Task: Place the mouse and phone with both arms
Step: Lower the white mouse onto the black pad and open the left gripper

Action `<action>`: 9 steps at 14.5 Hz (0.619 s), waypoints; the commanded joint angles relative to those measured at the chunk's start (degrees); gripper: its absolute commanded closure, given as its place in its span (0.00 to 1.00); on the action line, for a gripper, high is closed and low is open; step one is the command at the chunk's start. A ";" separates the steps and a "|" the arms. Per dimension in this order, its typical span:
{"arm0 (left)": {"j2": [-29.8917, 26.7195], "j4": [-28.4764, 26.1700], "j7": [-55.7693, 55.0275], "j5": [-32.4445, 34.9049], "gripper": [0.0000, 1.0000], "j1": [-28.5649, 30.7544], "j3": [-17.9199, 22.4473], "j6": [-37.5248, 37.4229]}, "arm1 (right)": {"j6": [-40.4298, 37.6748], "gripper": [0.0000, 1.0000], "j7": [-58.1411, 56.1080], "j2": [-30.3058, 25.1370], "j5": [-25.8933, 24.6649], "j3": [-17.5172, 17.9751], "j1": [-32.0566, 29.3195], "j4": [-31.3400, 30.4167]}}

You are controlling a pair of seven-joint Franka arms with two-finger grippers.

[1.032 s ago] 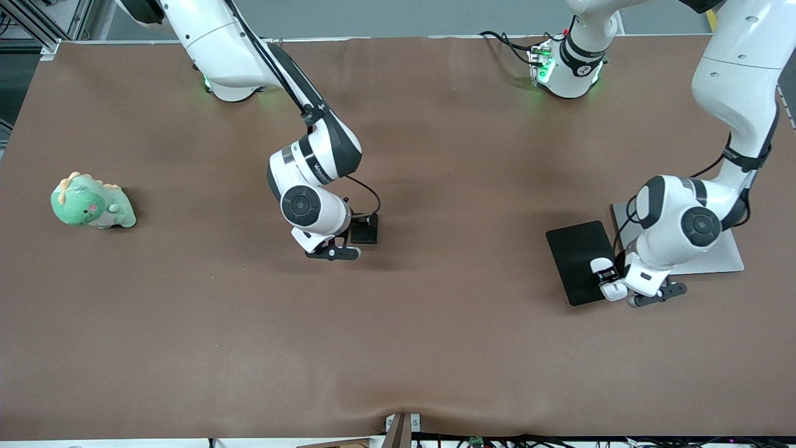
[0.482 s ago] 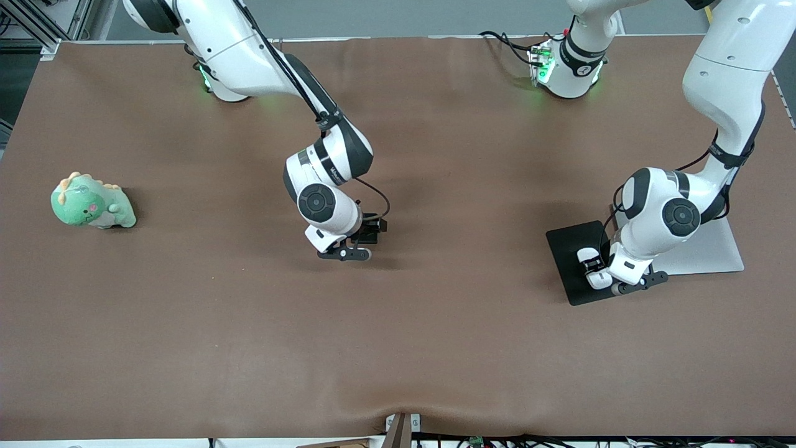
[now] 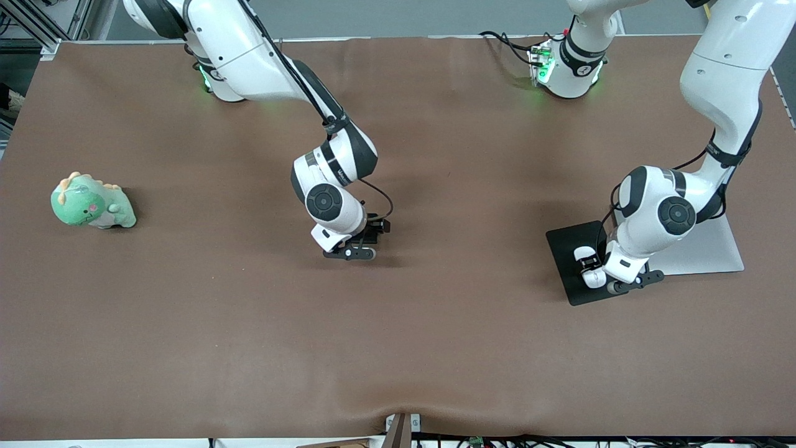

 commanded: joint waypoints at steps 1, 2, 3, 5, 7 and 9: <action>-2.58 7.90 -1.34 1.07 0.00 -2.06 -0.81 -10.23 | 0.78 0.00 0.72 0.21 0.51 -0.81 1.10 -0.31; -2.58 11.60 -1.43 1.07 0.00 -2.85 -1.42 -14.45 | 0.78 0.00 0.72 0.29 0.51 -0.81 1.10 -0.83; -2.84 14.33 -1.34 1.07 0.00 -3.29 -1.78 -17.11 | 0.78 0.14 0.63 0.29 0.33 -0.81 1.18 -1.01; -3.80 19.43 -1.08 0.89 0.00 -3.03 -3.01 -20.98 | -0.01 0.84 0.45 0.12 -0.02 -0.81 0.66 -0.93; -4.68 22.52 -1.08 0.37 0.00 -2.95 -4.06 -23.10 | -0.36 1.00 0.37 -0.15 -0.02 -0.81 0.40 -0.66; -8.18 23.41 -1.08 0.19 0.00 -2.68 -4.77 -25.47 | -1.41 1.00 0.36 -0.41 -0.02 -0.99 -0.04 -0.49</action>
